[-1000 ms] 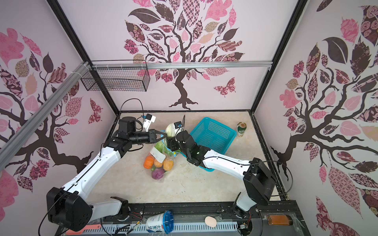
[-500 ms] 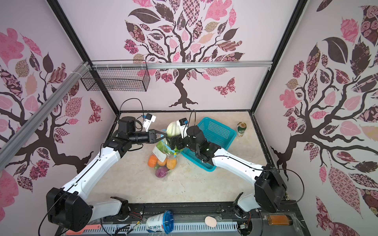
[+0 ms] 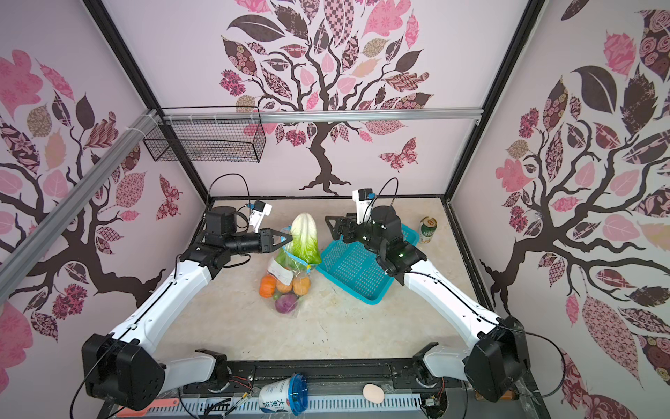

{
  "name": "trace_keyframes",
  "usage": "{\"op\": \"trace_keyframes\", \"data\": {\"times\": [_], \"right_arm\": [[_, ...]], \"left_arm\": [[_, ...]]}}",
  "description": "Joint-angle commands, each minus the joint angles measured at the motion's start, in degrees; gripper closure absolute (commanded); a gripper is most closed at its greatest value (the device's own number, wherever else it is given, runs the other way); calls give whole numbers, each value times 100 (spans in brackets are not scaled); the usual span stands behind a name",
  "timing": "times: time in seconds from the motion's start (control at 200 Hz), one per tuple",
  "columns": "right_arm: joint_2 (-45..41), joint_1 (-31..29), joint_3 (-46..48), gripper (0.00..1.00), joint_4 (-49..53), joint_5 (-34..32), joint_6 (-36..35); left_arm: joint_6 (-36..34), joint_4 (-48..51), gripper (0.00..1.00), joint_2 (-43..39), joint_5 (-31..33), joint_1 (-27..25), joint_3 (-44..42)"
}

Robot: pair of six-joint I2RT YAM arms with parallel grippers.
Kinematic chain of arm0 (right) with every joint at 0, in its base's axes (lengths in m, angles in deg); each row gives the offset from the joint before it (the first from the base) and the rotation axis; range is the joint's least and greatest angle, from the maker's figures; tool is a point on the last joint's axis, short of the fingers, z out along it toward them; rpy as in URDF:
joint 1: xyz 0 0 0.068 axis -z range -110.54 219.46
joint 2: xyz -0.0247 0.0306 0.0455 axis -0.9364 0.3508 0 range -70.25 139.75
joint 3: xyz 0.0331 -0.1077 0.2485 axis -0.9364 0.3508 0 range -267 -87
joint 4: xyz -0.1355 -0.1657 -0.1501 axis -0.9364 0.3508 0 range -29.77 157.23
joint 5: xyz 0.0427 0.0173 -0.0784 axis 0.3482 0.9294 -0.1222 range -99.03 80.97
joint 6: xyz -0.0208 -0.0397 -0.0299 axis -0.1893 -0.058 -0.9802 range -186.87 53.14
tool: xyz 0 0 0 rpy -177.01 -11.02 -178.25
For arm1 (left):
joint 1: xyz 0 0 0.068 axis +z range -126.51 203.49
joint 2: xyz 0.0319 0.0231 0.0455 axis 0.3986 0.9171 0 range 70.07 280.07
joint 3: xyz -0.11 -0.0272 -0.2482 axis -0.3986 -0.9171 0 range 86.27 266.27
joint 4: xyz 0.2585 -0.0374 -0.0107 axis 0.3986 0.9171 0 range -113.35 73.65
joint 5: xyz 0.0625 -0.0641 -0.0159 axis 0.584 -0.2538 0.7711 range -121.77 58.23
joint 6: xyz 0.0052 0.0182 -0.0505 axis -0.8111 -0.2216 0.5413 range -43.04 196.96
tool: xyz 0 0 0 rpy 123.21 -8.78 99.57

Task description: Place the food in the zip-top bag and seal the zipper

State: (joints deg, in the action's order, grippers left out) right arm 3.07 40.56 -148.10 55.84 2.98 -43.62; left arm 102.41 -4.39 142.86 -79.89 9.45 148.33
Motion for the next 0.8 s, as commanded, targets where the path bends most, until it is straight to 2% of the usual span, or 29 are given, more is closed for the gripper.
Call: {"op": "trace_keyframes", "data": {"times": [0.0, 0.205, 0.435, 0.605, 0.795], "right_arm": [[292, 85, -10, 10, 410, 185, 27], [1401, 103, -419, 14, 438, 502, -57], [2139, 41, -755, 25, 171, 1465, 178], [2175, -257, -820, 27, 109, 1897, 16], [1618, -301, -348, 27, -259, 2029, 153]], "left_arm": [[-85, -181, 100, -82, -96, 17, -12], [-89, -211, 100, -46, -213, 24, -31], [-66, -277, 100, -20, -250, 24, -28], [34, -326, 100, 59, -321, -9, 98], [58, -257, 100, 227, -272, -193, 345]]}}
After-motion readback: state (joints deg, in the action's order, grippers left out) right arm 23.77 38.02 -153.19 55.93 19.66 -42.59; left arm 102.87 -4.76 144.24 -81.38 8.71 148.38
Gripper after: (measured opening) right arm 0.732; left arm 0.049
